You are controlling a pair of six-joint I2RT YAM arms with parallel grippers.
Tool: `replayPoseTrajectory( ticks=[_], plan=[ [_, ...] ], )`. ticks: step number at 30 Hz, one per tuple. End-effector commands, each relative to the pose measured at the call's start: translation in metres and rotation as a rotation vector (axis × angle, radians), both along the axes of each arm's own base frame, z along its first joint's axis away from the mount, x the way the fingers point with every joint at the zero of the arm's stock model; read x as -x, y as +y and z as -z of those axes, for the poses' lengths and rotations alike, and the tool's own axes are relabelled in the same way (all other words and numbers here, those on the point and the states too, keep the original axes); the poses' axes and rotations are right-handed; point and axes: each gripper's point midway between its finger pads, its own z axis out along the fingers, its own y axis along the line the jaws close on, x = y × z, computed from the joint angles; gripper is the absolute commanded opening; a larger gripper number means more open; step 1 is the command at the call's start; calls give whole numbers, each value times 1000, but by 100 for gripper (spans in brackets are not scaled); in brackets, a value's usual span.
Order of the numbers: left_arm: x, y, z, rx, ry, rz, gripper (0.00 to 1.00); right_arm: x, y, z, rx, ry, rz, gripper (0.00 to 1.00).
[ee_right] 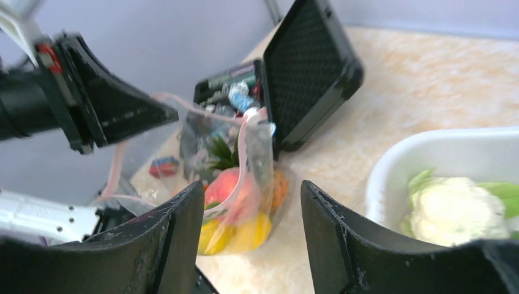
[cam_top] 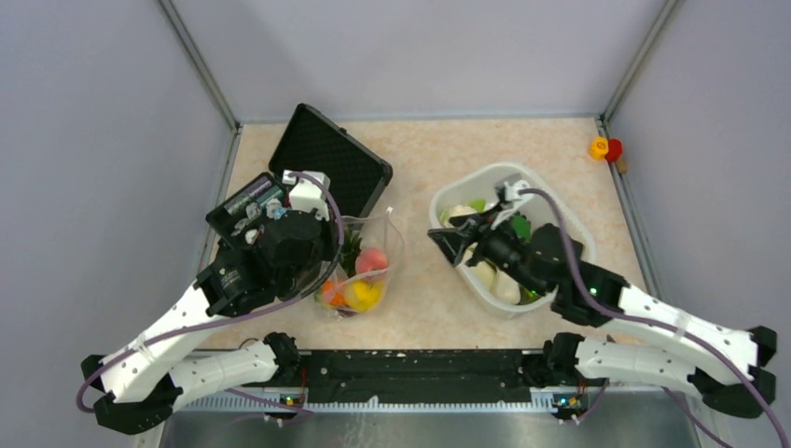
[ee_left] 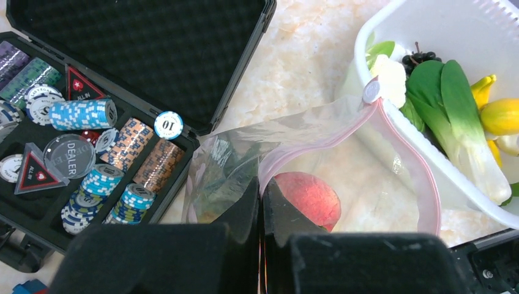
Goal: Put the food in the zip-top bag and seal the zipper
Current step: Adjust the zipper food storage bag at the center of the board, then pick up the fake vegetable from the bin.
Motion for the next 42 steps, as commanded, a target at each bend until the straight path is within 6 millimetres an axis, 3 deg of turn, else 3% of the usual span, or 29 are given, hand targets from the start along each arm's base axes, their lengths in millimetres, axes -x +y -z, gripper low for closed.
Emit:
replayPoseTrajectory(
  ticks=[1, 4, 9, 13, 17, 22, 27, 33, 35, 37, 40, 42],
  plan=[
    [-5, -10, -18, 71, -50, 18, 0, -15, -61, -14, 26, -37, 222, 59],
    [-5, -14, -17, 76, -47, 29, 0, -53, -106, 17, 159, 9, 460, 71],
    [-6, -19, -12, 70, -32, 42, 0, -108, -132, 85, 153, 234, 384, 74],
    [-5, -22, -13, 69, -27, 58, 0, -130, -126, 120, 193, 288, 286, 76],
    [-7, -23, -18, 53, -32, 66, 0, -146, -109, 149, 252, 322, 183, 79],
    [-8, -23, -12, 9, -8, 62, 0, -158, -100, 183, 325, 401, 126, 87],
    [-8, -23, -15, 16, -19, 69, 0, -164, -83, 194, 290, 414, 51, 91],
    [-8, -23, -14, 13, -21, 69, 0, -172, -87, 228, 357, 442, 55, 93],
    [-8, -22, -14, 8, -20, 67, 0, -173, -88, 238, 373, 468, 57, 86],
    [-7, -22, -15, 9, -19, 69, 0, -173, -87, 238, 366, 470, 64, 65],
    [-7, -22, -16, 16, -22, 74, 0, -176, -89, 218, 332, 418, 95, 43],
    [-6, -22, -15, 16, -21, 74, 0, -177, -96, 195, 310, 367, 150, 22]
  ],
)
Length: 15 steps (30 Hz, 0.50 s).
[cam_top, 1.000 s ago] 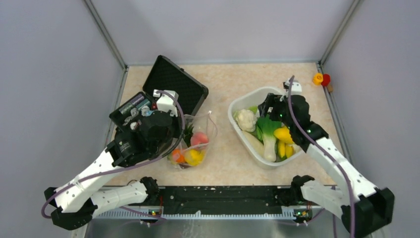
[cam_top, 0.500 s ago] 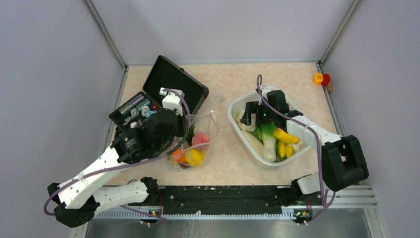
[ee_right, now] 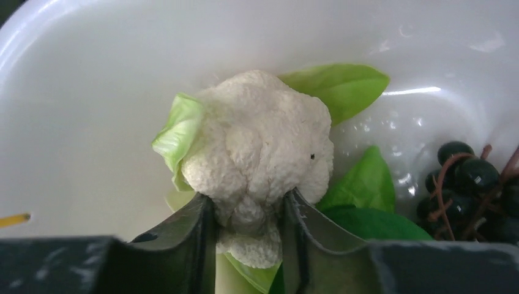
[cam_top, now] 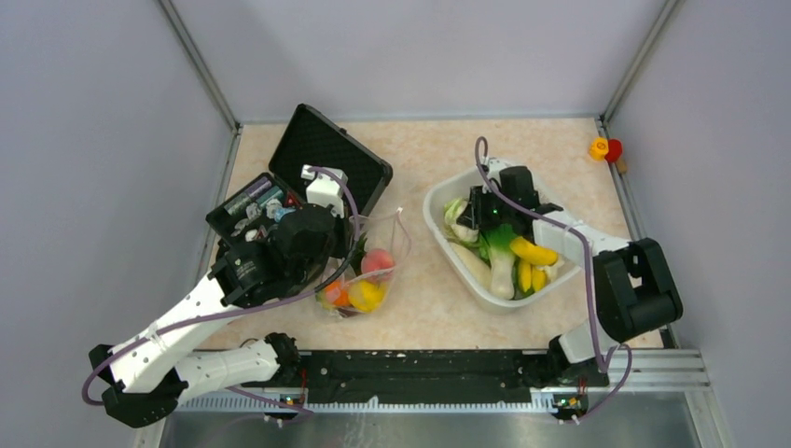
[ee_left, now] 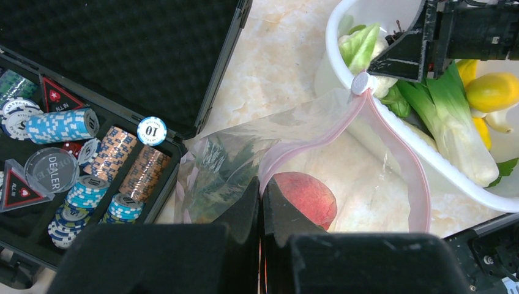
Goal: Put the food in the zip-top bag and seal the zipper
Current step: Pick up the fake vegetable from the bin.
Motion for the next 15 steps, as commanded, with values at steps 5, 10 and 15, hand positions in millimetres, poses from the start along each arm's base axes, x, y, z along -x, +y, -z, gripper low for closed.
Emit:
replayPoseTrajectory(
  ticks=[5, 10, 15],
  plan=[
    [0, 3, -21, 48, -49, 2, 0, 4, -19, -100, -84, -280, 123, 17],
    [1, 2, -20, 53, -49, 5, 0, 24, -36, -145, -177, -408, 217, 17],
    [2, 0, -17, 59, -44, 13, 0, 54, -38, -178, -332, -494, 225, 17]
  ],
)
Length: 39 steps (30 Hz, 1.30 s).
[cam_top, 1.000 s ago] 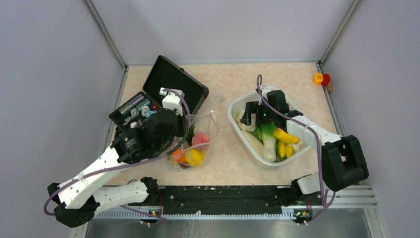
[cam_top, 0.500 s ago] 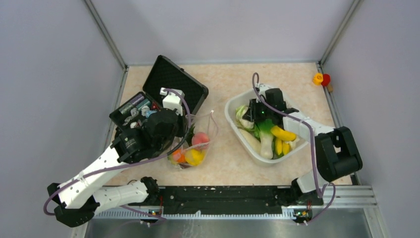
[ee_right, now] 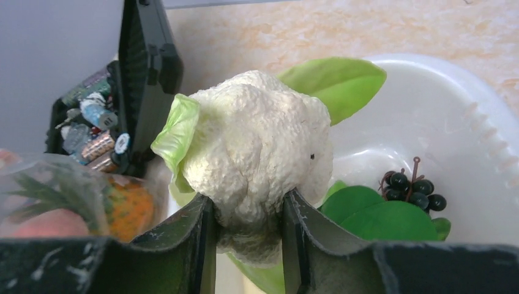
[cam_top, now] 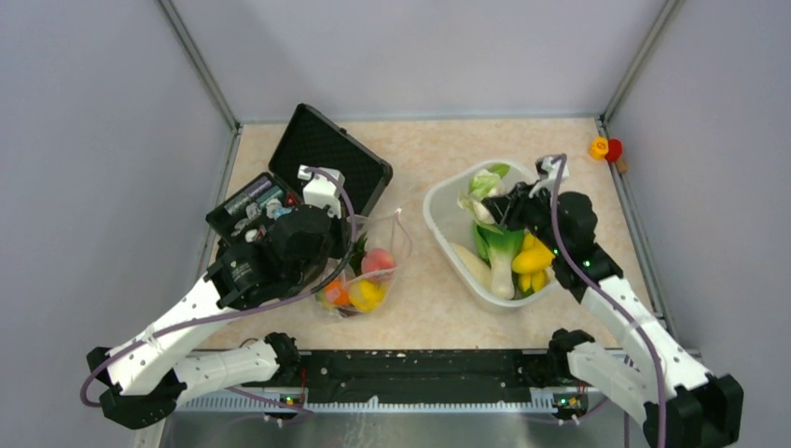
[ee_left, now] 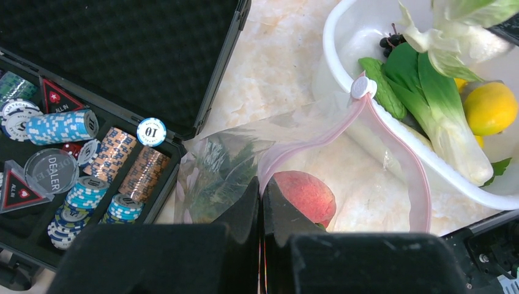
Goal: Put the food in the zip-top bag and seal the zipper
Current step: Pick up the fake vegetable from the bin, then place the fake vegetable in the zipper food storage bag.
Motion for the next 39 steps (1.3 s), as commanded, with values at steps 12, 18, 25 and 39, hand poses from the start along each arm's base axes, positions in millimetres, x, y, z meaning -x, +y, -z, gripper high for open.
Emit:
replayPoseTrajectory(
  ticks=[12, 18, 25, 39],
  plan=[
    [1, -7, -8, 70, -21, 23, 0, 110, 45, -124, -595, -246, -440, 18],
    [0, -14, -3, 75, -9, 39, 0, 135, 75, -145, -665, -266, -551, 18],
    [0, -20, -2, 83, -4, 57, 0, 150, 127, -153, -602, -303, -600, 19],
    [7, -9, -15, 135, -32, 47, 0, 139, 193, -112, -454, -315, -534, 19]
  ],
)
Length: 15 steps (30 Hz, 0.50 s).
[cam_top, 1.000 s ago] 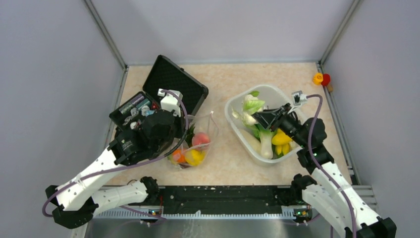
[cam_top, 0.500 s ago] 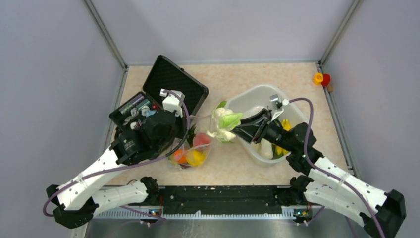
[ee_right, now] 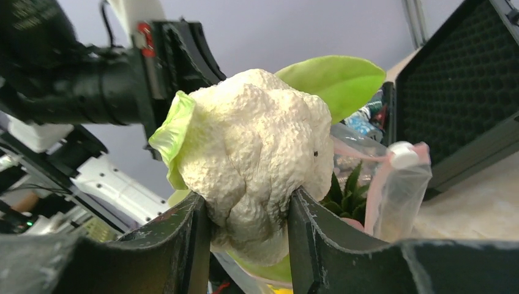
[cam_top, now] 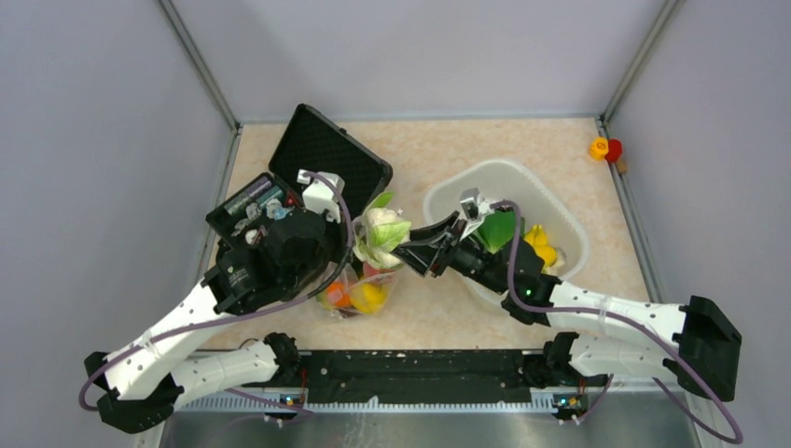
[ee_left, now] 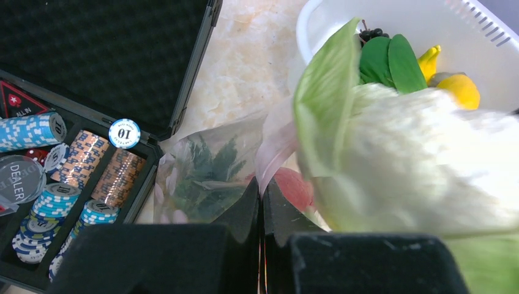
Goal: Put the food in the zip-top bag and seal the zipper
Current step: Place the fake vegetable in the zipper food storage bag.
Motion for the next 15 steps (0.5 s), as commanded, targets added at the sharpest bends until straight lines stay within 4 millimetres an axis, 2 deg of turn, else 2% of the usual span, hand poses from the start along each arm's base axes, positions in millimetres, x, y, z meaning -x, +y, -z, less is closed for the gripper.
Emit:
replayPoseTrajectory(
  ticks=[1, 5, 15],
  plan=[
    [0, 4, -18, 82, -43, -24, 0, -7, 7, -18, 34, -102, 61, 19],
    [1, 7, -21, 93, -50, -33, 0, 9, 11, -6, 129, -164, -27, 20],
    [0, 3, -23, 111, -55, -24, 0, 28, 25, 15, 300, -218, -176, 25]
  ],
)
